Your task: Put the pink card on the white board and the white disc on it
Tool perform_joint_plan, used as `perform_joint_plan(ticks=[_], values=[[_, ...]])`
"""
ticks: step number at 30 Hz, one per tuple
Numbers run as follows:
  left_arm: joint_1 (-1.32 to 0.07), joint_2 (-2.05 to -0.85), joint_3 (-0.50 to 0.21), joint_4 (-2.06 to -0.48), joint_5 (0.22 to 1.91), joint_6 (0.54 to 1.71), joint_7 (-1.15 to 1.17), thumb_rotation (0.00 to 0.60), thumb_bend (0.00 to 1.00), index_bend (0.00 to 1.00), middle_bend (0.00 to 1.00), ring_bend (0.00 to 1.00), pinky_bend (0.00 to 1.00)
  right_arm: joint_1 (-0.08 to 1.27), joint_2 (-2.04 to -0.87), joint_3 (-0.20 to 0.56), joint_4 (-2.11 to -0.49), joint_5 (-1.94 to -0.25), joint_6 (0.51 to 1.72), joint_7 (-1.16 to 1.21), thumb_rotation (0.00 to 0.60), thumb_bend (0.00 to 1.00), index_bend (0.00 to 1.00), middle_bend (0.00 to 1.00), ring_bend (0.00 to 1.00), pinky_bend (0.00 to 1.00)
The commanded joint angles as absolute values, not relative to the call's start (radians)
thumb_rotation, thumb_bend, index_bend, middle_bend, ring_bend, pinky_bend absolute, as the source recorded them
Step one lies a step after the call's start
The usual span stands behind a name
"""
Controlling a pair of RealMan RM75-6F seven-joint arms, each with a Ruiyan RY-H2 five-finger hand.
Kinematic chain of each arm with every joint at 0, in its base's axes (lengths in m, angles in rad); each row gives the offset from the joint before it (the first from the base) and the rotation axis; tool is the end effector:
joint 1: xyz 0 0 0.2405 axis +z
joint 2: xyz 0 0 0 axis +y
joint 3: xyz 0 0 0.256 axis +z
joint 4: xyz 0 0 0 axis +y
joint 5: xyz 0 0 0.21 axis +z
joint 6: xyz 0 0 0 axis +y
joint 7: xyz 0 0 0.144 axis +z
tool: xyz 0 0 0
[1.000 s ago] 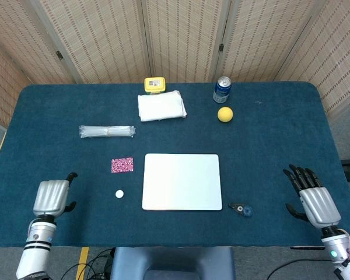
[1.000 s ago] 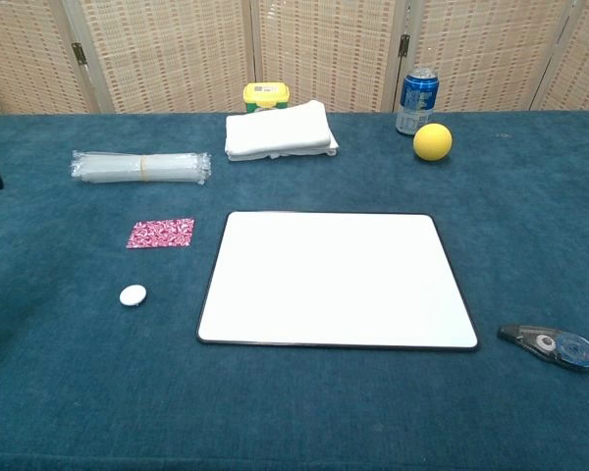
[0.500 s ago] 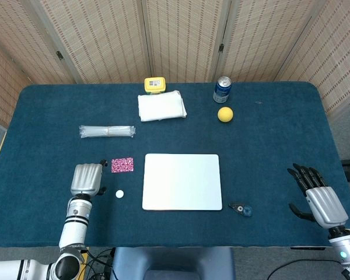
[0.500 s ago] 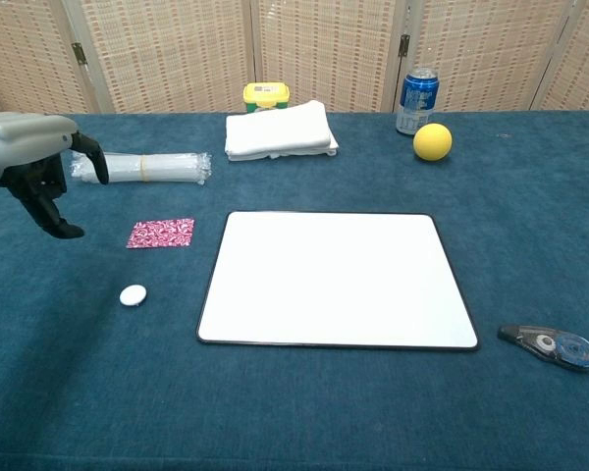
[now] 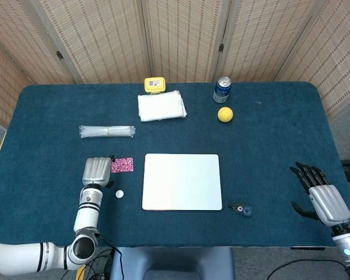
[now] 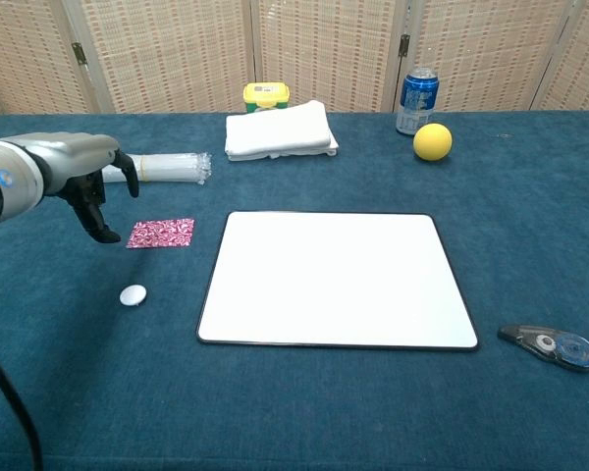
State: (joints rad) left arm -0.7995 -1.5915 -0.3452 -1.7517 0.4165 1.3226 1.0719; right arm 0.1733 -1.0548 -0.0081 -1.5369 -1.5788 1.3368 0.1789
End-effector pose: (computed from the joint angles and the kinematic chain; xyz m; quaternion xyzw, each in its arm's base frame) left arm -0.1296 0.3379 0.0039 -0.6706 -0.4258 -0.2053 0.5718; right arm -0.3204 -0.1963 0.1577 0.6557 -0.4176 0.3650 0.5123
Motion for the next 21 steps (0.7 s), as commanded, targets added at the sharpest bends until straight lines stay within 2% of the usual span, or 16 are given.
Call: perform_joint_plan(ticks=[1, 6, 21], values=[[-0.831, -1.627, -0.351, -1.704, 0.39, 1.313, 1.062, 0.6, 0.27, 0.33, 1.0, 0.98, 0.98, 0.178, -1.05, -0.008, -1.532, -1.576, 1.329, 0.198, 0.6, 0.24, 0.0, 0.0, 0.0, 0.0], [-0.861, -1.659, -0.355, -1.647, 0.388, 1.29, 1.035, 0.6, 0.27, 0.33, 1.0, 0.98, 0.98, 0.182, -1.042, -0.011, -1.522, -1.577, 1.321, 0.233, 0.6, 0.24, 0.0, 0.0, 0.0, 0.0], [-0.898, -1.713, -0.328, -1.437, 0.421, 1.118, 0.893, 0.6, 0.27, 0.33, 1.0, 0.98, 0.98, 0.182, -1.035, -0.006, -1.506, -1.559, 1.317, 0.268, 0.6, 0.24, 0.0, 0.0, 0.0, 0.0]])
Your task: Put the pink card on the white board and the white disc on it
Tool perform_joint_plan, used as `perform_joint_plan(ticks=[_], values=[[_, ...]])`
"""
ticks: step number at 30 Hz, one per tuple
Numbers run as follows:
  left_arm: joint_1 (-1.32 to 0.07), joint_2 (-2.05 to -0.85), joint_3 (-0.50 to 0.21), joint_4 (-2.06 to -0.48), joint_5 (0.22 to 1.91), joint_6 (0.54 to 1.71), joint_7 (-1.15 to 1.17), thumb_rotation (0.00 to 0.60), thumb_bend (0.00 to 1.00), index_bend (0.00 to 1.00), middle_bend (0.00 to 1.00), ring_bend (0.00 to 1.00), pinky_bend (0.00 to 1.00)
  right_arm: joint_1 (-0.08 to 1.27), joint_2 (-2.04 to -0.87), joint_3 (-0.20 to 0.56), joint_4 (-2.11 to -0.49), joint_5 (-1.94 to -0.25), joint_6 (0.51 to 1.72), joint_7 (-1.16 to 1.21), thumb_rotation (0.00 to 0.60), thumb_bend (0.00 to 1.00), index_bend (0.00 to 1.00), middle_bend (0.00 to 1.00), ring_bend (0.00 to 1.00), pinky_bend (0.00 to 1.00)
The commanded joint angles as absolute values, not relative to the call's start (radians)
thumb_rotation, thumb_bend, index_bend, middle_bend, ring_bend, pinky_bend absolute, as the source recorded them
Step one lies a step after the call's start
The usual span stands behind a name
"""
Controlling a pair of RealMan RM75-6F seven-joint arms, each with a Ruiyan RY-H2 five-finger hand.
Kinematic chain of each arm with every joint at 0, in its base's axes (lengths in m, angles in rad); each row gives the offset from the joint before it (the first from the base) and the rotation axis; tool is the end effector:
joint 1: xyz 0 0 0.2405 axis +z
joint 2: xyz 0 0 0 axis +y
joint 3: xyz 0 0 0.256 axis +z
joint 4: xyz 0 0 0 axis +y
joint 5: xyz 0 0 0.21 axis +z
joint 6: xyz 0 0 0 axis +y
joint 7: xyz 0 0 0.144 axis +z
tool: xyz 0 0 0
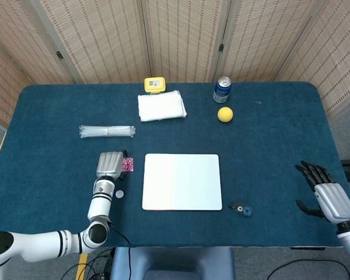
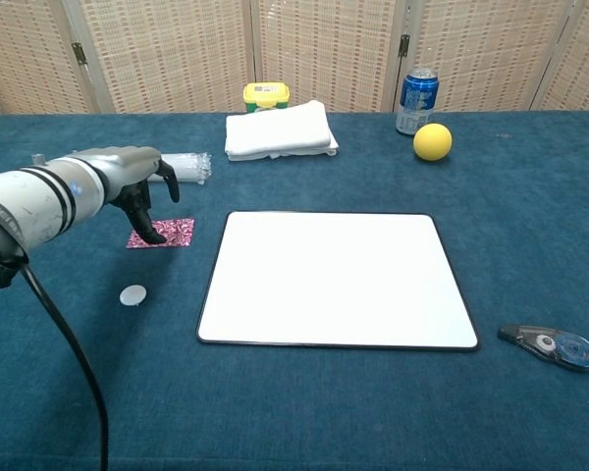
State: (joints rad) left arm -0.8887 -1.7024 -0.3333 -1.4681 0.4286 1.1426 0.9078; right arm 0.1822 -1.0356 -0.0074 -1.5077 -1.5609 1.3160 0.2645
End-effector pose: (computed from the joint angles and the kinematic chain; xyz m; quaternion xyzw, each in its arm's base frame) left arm -0.1278 0.3719 -0.0346 -0.6725 -0.4438 -0.2359 0.5432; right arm -0.3297 -0.2006 0.1674 0.6424 -0.4380 0.3669 0.5107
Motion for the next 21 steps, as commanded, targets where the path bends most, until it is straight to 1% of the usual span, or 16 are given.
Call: perform_joint_plan(ticks=[1, 14, 21], values=[[-0.9, -1.715, -0.327, -1.427, 0.419, 1.111, 0.888, 0.6, 0.27, 0.33, 1.0, 0.98, 0.98, 0.181, -1.034, -0.006, -1.505, -1.558, 1.317, 0.269, 0.6, 0.24, 0.0, 0.0, 0.0, 0.0], [-0.914, -1.719, -0.308, -1.34, 0.395, 1.038, 0.842, 0.6, 0.27, 0.34, 1.0, 0.98, 0.98, 0.189, -1.036, -0.003, -1.496, -1.543, 1.297, 0.279, 0.6, 0.24, 0.0, 0.0, 0.0, 0.0], [-0.918, -1.715, -0.296, -1.33, 0.378, 1.021, 0.834, 0.6, 0.27, 0.35, 1.0, 0.98, 0.98, 0.194, -1.04, -0.005, -1.496, -1.543, 1.285, 0.27, 0.6, 0.24, 0.0, 0.0, 0.0, 0.0]])
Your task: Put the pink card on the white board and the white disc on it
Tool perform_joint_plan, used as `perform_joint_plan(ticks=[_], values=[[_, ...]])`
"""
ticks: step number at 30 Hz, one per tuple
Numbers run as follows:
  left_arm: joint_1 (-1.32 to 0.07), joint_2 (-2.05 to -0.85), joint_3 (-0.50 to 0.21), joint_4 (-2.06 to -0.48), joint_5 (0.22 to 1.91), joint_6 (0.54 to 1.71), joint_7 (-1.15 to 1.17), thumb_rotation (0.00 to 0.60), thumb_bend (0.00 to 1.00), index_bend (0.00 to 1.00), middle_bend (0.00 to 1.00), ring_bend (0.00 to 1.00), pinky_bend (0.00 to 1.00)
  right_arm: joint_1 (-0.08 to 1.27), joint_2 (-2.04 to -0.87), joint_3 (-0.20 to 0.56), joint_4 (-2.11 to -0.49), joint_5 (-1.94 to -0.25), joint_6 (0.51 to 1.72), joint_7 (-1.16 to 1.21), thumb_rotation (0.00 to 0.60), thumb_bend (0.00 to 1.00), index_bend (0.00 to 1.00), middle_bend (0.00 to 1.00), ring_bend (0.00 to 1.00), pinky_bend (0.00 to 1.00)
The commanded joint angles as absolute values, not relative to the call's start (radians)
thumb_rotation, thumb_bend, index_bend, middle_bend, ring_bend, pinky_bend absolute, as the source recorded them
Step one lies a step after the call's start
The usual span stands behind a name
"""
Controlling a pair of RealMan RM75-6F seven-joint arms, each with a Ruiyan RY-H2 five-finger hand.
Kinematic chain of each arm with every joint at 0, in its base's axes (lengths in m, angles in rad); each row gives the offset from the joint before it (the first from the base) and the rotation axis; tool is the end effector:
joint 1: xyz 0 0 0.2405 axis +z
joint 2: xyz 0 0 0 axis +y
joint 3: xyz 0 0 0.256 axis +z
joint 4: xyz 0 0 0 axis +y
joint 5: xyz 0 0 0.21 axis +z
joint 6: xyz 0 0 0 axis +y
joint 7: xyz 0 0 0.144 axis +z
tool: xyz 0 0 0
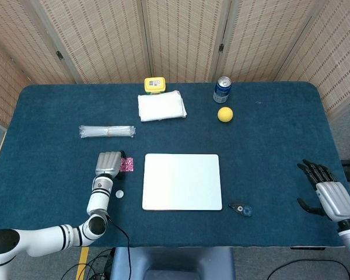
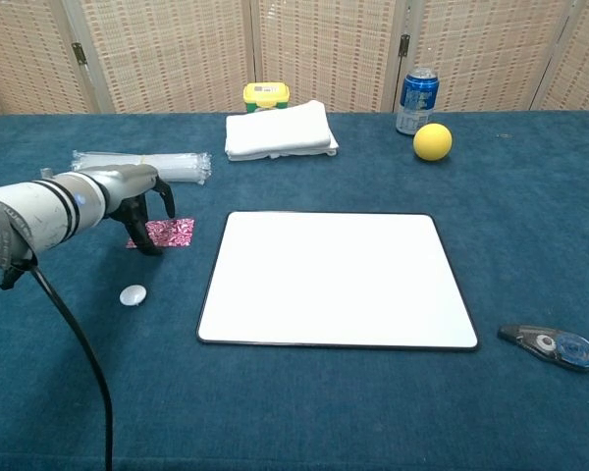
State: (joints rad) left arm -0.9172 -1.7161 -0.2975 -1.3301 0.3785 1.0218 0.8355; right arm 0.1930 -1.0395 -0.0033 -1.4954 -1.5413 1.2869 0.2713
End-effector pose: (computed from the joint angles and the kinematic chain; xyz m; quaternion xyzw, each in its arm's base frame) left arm -0.1492 0.3866 -0.0455 -0.6724 -0.4660 -0.2160 0.5329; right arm -0.3339 -0.2052 0.1665 0.6402 -0.4455 0.3589 0.5127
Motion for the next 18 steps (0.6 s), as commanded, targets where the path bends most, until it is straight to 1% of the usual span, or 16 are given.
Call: perform_joint_plan(ticks=[1, 18], values=[[-0.919, -1.715, -0.295, -1.329, 0.379, 1.022, 0.832, 0.6, 0.27, 0.35, 1.0, 0.99, 0.98, 0.195, -1.04, -0.005, -1.496, -1.544, 1.284, 0.269, 0.6, 0.24, 0.0, 0.0, 0.0, 0.0], [-0.929, -1.714, -0.282, -1.306, 0.374, 1.003, 0.803, 0.6, 0.27, 0.34, 1.0, 0.99, 0.98, 0.194, -1.039, -0.005, -1.496, -1.544, 1.289, 0.272, 0.6, 0.24, 0.0, 0.0, 0.0, 0.0]])
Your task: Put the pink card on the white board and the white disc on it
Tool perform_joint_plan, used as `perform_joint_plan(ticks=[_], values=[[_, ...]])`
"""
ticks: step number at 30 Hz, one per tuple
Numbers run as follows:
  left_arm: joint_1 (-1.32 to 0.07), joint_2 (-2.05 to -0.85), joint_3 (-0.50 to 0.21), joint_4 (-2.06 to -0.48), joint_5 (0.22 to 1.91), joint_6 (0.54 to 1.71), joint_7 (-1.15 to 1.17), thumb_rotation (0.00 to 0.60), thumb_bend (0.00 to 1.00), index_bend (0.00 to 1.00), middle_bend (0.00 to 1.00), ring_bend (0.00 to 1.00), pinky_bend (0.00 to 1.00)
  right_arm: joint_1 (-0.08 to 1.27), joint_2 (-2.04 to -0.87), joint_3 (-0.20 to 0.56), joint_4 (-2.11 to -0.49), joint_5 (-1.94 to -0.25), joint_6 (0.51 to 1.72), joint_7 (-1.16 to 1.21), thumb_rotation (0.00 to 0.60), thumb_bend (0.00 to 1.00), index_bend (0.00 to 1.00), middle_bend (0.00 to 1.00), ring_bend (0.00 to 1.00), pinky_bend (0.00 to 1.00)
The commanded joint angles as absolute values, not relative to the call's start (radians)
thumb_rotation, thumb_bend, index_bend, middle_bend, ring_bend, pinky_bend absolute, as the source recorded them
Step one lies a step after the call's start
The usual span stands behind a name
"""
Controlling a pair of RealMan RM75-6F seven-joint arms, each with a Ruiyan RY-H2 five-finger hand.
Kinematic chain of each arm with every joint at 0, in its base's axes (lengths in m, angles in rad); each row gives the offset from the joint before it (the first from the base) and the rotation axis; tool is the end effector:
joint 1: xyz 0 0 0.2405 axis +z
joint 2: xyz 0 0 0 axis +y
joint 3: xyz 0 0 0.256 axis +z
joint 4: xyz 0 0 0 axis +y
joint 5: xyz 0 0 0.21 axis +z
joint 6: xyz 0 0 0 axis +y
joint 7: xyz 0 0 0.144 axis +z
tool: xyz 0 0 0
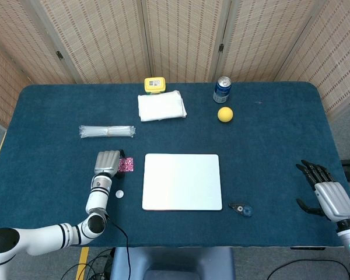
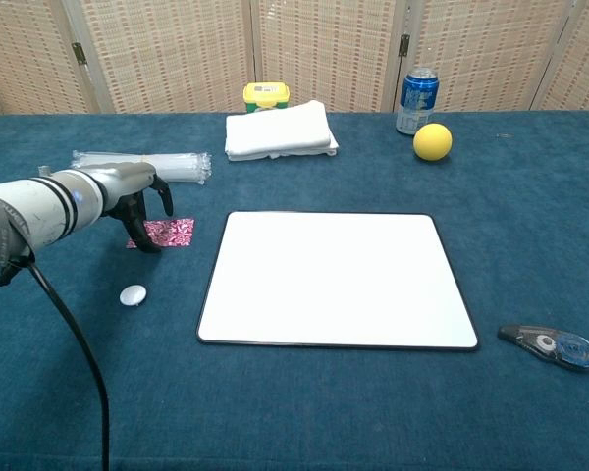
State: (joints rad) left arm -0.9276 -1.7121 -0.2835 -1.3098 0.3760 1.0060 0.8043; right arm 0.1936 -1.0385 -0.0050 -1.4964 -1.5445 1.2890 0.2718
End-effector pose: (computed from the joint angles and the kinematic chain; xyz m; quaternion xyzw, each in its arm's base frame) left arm -0.1520 0.3900 -0.0449 -0.6706 -0.4689 -0.2183 0.5317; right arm -0.3333 -0.2050 0.1665 0.6414 -0.4447 0.3595 0.5116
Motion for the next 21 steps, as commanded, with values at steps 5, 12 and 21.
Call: perform_joint_plan(ticks=[5, 12, 21], values=[[-0.931, -1.718, -0.281, -1.286, 0.376, 0.988, 0.786, 0.6, 0.27, 0.34, 1.0, 0.98, 0.98, 0.196, -1.039, -0.006, -1.495, -1.544, 1.284, 0.27, 0.6, 0.24, 0.0, 0.0, 0.0, 0.0], [-0.931, -1.719, -0.276, -1.263, 0.38, 0.972, 0.768, 0.6, 0.27, 0.35, 1.0, 0.99, 0.98, 0.199, -1.042, -0.003, -1.492, -1.536, 1.276, 0.268, 0.6, 0.24, 0.0, 0.0, 0.0, 0.0], [-0.923, -1.73, -0.261, -1.257, 0.406, 0.969, 0.743, 0.6, 0.27, 0.42, 1.0, 0.98, 0.98, 0.194, -1.039, -0.003, -1.494, -1.537, 1.286, 0.267, 0.6, 0.24, 0.0, 0.0, 0.0, 0.0]])
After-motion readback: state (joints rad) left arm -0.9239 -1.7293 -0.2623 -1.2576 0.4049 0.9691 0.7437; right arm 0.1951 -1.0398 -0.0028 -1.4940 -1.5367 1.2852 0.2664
